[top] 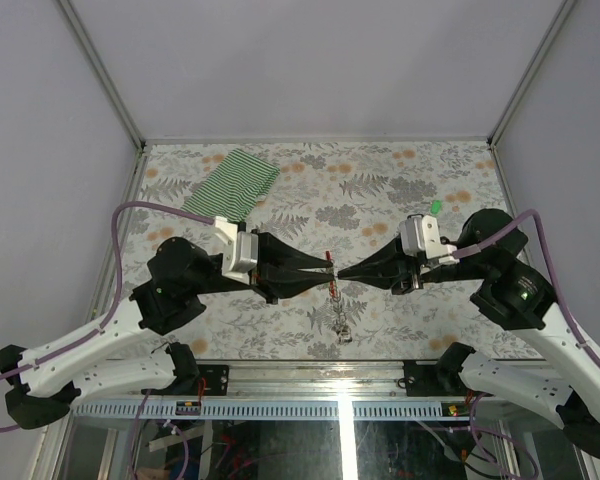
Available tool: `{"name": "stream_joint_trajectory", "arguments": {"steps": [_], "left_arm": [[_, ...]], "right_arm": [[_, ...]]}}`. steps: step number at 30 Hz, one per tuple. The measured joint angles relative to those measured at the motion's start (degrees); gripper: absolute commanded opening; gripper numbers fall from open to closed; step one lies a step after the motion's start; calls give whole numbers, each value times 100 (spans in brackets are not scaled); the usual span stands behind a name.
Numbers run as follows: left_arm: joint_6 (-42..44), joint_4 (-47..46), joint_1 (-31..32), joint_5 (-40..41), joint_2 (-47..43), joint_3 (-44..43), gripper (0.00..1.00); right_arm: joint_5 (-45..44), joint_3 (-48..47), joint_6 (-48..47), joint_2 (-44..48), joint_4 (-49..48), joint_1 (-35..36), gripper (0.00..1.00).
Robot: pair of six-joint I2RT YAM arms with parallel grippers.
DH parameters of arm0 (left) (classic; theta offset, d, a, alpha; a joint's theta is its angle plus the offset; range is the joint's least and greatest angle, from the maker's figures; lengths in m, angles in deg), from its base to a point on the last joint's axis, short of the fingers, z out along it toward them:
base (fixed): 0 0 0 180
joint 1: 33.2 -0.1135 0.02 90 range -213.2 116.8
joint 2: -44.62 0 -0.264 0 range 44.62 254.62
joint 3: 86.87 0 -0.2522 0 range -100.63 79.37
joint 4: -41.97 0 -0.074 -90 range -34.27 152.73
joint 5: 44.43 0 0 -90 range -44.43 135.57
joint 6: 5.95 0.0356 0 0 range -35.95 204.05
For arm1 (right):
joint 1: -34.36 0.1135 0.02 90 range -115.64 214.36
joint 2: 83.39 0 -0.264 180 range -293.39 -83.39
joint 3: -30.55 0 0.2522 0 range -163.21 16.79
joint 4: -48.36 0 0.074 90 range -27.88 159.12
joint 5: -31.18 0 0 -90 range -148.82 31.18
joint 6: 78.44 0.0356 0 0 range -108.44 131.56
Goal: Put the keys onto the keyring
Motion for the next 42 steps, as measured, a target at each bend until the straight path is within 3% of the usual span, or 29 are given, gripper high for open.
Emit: {"name": "stream_joint_trajectory", "arguments": {"steps": [3,7,11,23,28,33,37,42], "left_arm": [[7,103,0,-2,22,-20,32],[20,184,0,-26,22,-20,33],[24,216,0,-72,22,-20,26],[131,450,0,-157,105,-114,19],[136,501,-2,-155,116,-122,5],[151,511,-2,-155,118,-122,0],[151,520,-2,-153,118,-122,1],[175,535,-2,-149,122,-122,14]], "right_arm": [[-17,0,-46,11,66,0,0],[-116,0,-81,59,129,0,0],[-186,0,-94,114,127,0,0],[-201,-31,-118,96,129,0,0],[-179,-42,-122,57,129,0,0],[-177,-42,-129,52,166,0,0],[-153,-42,-136,52,170,0,0],[-151,-42,-142,52,192,0,0]]}}
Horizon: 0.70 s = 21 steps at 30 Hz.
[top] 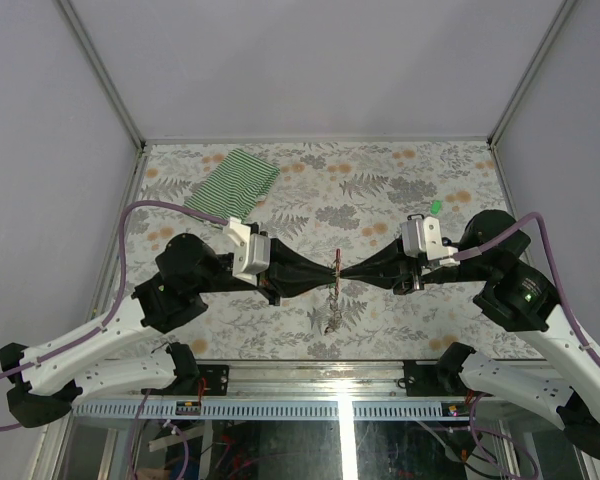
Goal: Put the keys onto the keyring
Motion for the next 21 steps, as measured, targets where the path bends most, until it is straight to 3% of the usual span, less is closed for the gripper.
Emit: {"name": "stream_joint_trajectory", "arguments": {"steps": [3,8,14,21], "left_arm": [[-4,2,0,-2,22,0,14],[-9,4,2,-4,48,-2,0],[-4,4,0,-2,48,-2,0],[-4,31,0,175,74,-28,0]], "right_arm": [[-2,0,-2,-2,28,0,0],[-2,0,-7,-2,83,0,0],[-9,0,-13,0,87,0,1],[-240,13,2,68,48,0,28]]}}
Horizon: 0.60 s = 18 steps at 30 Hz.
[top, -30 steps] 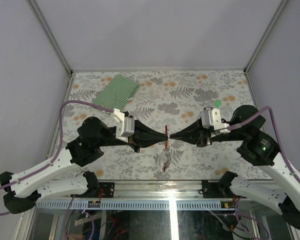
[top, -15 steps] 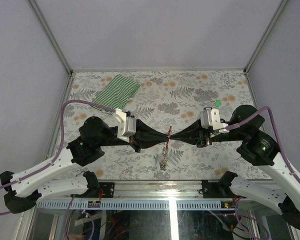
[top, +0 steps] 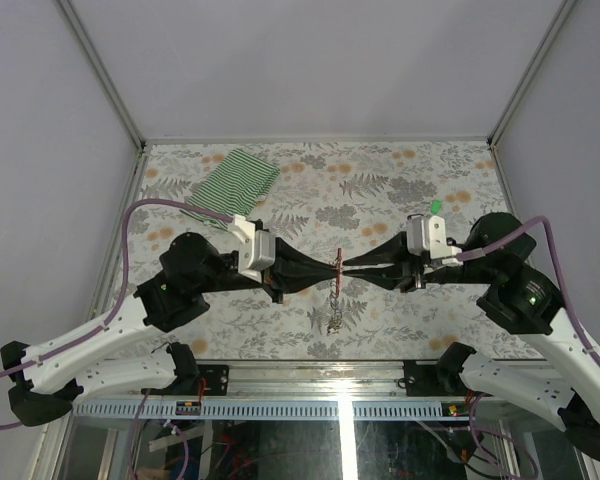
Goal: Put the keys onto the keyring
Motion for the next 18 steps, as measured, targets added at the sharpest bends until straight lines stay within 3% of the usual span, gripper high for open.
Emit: {"name": "stream_joint_trajectory", "arguments": {"steps": [5,12,18], "left_arm": [[-4,190,0,299,4,0,0],[-7,422,0,848,7,0,0],[-155,778,-85,1270,133,-2,0]], "right_arm": [[-667,68,31,236,-179,0,51],[-2063,160,63,503,-299,0,52],[-3515,-35,382,37,-31,0,53]]}}
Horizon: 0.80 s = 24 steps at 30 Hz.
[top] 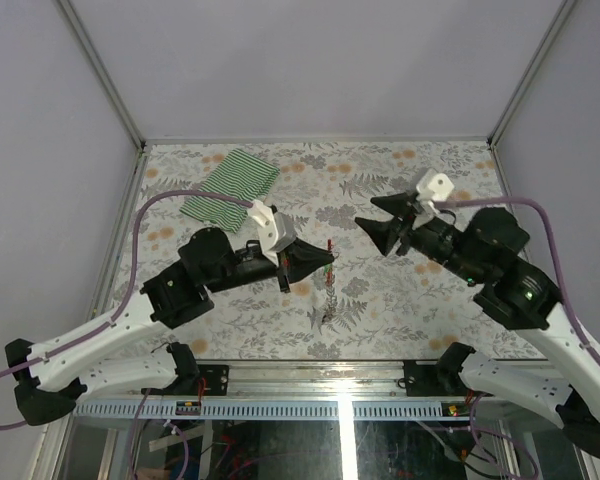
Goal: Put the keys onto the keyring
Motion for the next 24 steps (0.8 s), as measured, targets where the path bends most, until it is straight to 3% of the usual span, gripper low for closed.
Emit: {"name": "stream_joint_trajectory", "arguments": {"steps": [5,14,24], "left_arm": [[-203,369,-302,177,140,0,0],[-490,953,-739,254,146,0,0],[-570,1257,-809,127,240,0,0]], "right_arm": [[-901,-278,402,-850,433,-197,52],[-79,-254,1985,-2341,699,-2662,63],[-92,-190,3182,-3947,750,-3716,67]]}}
